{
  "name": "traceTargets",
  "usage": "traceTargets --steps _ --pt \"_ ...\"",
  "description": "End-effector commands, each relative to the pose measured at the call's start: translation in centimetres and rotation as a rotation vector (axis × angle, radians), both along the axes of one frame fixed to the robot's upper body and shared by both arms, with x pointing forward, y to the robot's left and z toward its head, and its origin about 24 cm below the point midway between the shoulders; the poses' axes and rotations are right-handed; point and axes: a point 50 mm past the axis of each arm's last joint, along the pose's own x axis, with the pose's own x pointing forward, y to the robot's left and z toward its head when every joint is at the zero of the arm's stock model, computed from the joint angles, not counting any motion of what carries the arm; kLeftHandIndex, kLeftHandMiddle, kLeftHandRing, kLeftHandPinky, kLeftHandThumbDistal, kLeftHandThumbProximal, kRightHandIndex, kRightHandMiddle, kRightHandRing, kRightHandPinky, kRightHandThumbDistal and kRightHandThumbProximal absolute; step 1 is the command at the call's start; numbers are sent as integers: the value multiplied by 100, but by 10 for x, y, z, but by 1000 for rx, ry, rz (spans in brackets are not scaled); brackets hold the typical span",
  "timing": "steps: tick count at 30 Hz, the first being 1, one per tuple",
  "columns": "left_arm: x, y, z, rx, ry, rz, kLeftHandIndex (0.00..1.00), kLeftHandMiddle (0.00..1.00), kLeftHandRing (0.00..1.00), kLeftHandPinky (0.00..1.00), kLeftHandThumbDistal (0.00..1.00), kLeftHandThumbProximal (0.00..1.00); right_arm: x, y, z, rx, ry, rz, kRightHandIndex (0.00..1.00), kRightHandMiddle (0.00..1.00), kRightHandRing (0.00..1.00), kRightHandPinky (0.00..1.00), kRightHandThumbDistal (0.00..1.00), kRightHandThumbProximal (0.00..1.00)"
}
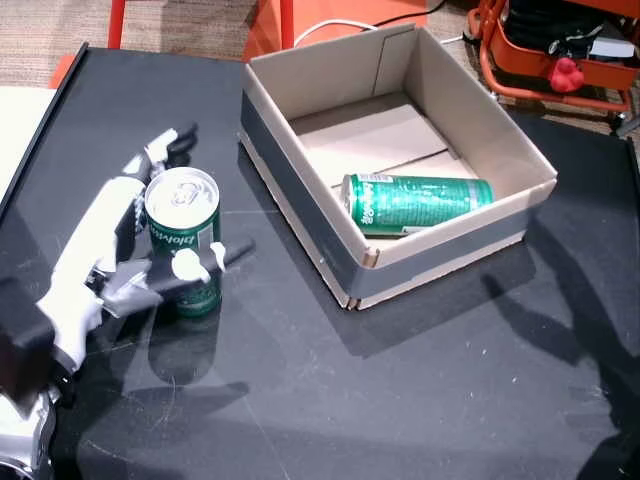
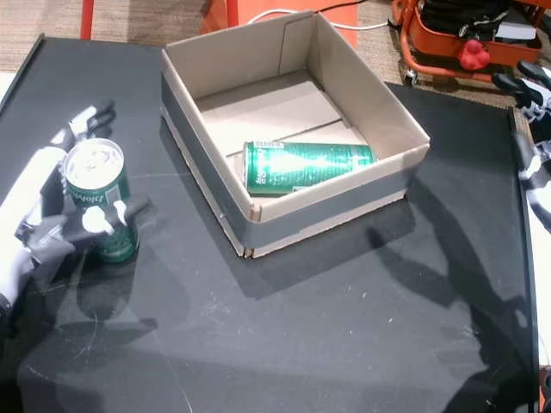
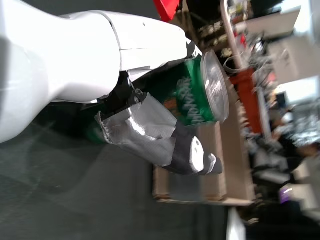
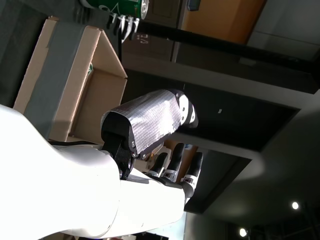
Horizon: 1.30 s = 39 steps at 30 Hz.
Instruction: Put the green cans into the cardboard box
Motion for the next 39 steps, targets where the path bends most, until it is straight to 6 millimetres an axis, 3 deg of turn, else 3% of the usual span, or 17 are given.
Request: traceTargets --steps 1,6,8,10,13,14,19,20,23,24,25,28,30,34,37,39 --pt "-5 -3 -7 45 15 -20 100 100 100 100 98 30 -4 -1 -3 -10 4 -5 100 82 73 78 79 66" --pt "-3 -8 -5 2 15 -37 100 100 100 100 100 33 -6 -1 -2 -6 -31 -4 100 80 73 78 75 64" --pt "-2 -9 -5 -20 23 -37 100 100 100 100 100 34 -6 -1 -1 -3 -40 1 100 80 73 78 82 65" --pt "-1 -9 -5 -44 35 -40 100 100 100 100 100 34 -6 -1 -1 9 -41 8 100 79 73 78 76 62" --pt "-1 -9 -5 -54 38 -49 100 100 100 100 100 35 -7 0 -1 -6 -51 2 100 80 72 78 86 66" --pt "-1 -9 -5 -54 35 -50 100 100 100 100 100 35 -8 0 -1 -8 -50 0 100 80 72 78 75 64" --pt "-2 -9 -4 -95 21 -45 100 100 100 99 99 37 -9 -1 -3 1 -46 -9 100 80 72 77 59 59" --pt "-2 -9 -4 -109 20 -40 100 99 100 98 100 38 -9 -1 -3 0 -47 -8 100 80 73 77 65 60" --pt "-2 -10 -3 -164 20 -29 100 97 94 93 87 28 -10 -2 -2 3 -57 1 100 79 74 77 69 61" --pt "-2 -10 -3 -203 23 -31 100 94 90 90 73 14 -10 -2 -2 -1 -55 -5 100 79 73 77 67 61" --pt "-1 -10 -3 -245 24 -29 98 88 82 85 64 8 -10 -2 -1 -4 -54 -8 100 79 72 76 68 61" --pt "-2 -10 -3 -350 18 -24 89 76 69 72 49 1 -10 -2 1 -7 -67 7 100 80 73 77 67 61" --pt "-2 -10 -4 -408 25 -17 85 71 65 67 44 2 -10 -2 2 -16 -84 12 100 79 73 77 74 62" --pt "-2 -9 -5 -461 31 -9 84 69 62 64 44 12 -10 -1 5 -22 -108 5 100 78 73 77 71 64" --pt "-2 -7 -4 -461 23 -2 84 69 61 64 42 18 -10 -1 6 -14 -121 11 100 79 73 77 85 66" --pt "-2 -7 -4 -450 15 1 83 69 60 64 43 23 -10 -1 7 0 -132 24 100 80 73 77 87 65"
